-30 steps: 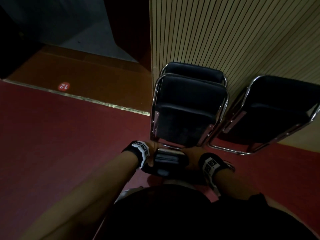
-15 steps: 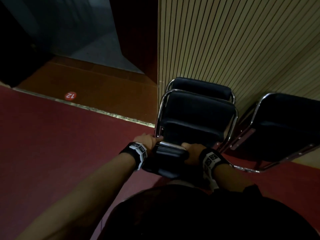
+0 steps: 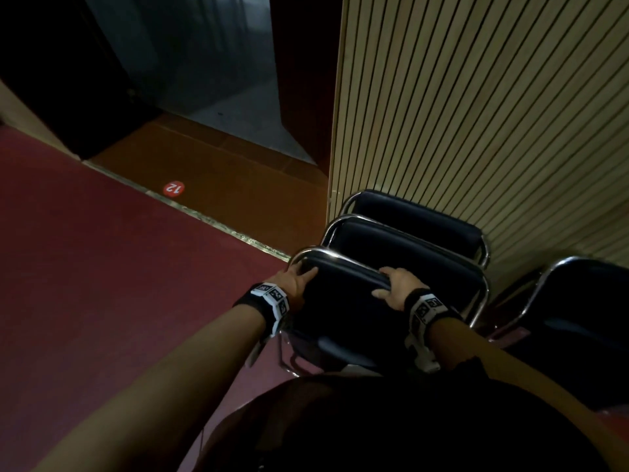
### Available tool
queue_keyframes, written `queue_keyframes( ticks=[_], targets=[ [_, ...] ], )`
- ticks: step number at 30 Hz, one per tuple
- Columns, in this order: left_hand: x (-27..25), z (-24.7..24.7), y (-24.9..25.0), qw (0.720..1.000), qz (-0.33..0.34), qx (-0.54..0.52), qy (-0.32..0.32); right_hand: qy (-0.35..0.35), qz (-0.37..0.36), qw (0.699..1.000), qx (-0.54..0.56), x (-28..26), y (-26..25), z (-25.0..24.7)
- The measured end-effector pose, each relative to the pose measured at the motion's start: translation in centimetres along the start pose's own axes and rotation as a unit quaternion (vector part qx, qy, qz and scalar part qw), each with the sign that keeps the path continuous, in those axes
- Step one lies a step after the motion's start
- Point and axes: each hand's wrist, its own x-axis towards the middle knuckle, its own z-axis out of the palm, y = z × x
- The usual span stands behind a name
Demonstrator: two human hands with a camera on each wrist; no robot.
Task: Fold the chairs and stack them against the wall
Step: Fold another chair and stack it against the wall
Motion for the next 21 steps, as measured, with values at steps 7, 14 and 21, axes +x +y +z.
queue_keyframes(
  ticks=[7,14,21],
  targets=[
    [1.3,1.2,0.6,0.997,-0.031,-0.027,-0.064,-0.01,0.032,0.997,-0.074,3.4,-0.3,-0.4],
    [1.9,1.3,1.4,0.996,-0.03,-0.053,-0.063,-0.026,0.031,0.997,-0.067,3.7,-0.1,-0.7],
    [-1.5,2.1,1.4,0.994,-0.033,-0.072,-0.07,-0.01,0.04,0.993,-0.107,1.1,-0.4,0.6]
  ],
)
